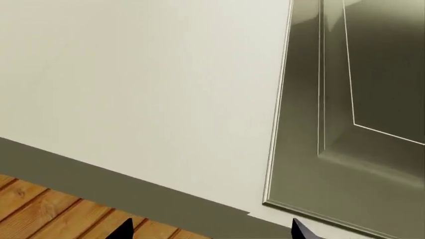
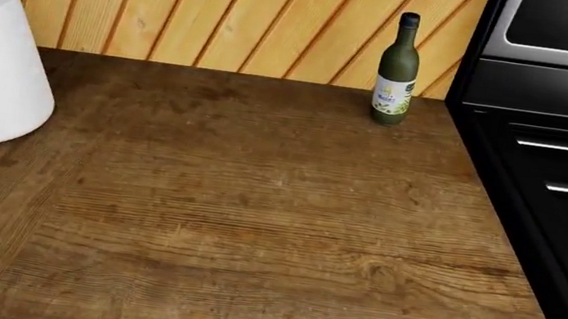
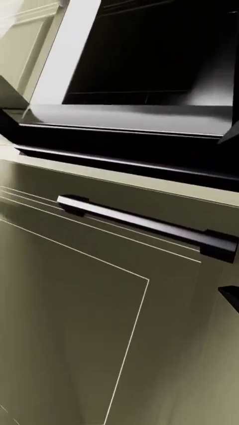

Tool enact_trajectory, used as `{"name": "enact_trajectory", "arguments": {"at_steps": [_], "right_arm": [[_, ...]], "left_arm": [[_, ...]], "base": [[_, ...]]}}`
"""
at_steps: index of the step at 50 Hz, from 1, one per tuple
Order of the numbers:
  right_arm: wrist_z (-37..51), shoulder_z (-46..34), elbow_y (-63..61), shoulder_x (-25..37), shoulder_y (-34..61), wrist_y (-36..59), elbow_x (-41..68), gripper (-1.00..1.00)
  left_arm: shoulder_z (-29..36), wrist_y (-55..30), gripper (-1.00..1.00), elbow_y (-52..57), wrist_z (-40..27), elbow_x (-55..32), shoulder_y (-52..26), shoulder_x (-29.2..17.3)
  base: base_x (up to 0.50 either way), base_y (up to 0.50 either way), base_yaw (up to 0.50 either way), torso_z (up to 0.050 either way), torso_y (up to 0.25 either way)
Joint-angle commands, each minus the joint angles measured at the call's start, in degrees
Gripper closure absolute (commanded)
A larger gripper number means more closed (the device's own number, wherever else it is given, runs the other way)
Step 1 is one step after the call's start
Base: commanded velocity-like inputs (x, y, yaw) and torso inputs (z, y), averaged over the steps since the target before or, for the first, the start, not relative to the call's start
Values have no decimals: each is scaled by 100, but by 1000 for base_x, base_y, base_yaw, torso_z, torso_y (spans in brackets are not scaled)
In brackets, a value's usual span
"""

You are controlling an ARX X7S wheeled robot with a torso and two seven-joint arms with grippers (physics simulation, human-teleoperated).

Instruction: Close the microwave door

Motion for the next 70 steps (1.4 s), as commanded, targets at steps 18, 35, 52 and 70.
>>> {"name": "enact_trajectory", "arguments": {"at_steps": [18,35,52,70], "right_arm": [[-4570,591,343,-1977,200,838,-6297,-100],[-5699,483,846,-2215,179,387,-7837,-100],[-5954,432,1274,-2098,145,-43,-8261,-100],[-6002,413,1537,-1954,7,-364,-8399,-100]], "left_arm": [[25,88,-100,10,-42,-75,8,-55],[59,126,-100,24,-36,-70,41,-56],[84,172,-100,47,-79,-135,38,-96],[114,220,-100,67,-117,-190,33,-134]], "base": [[0,0,0,0,0],[0,0,0,0,0],[0,0,0,0,0],[0,0,0,0,0]]}}
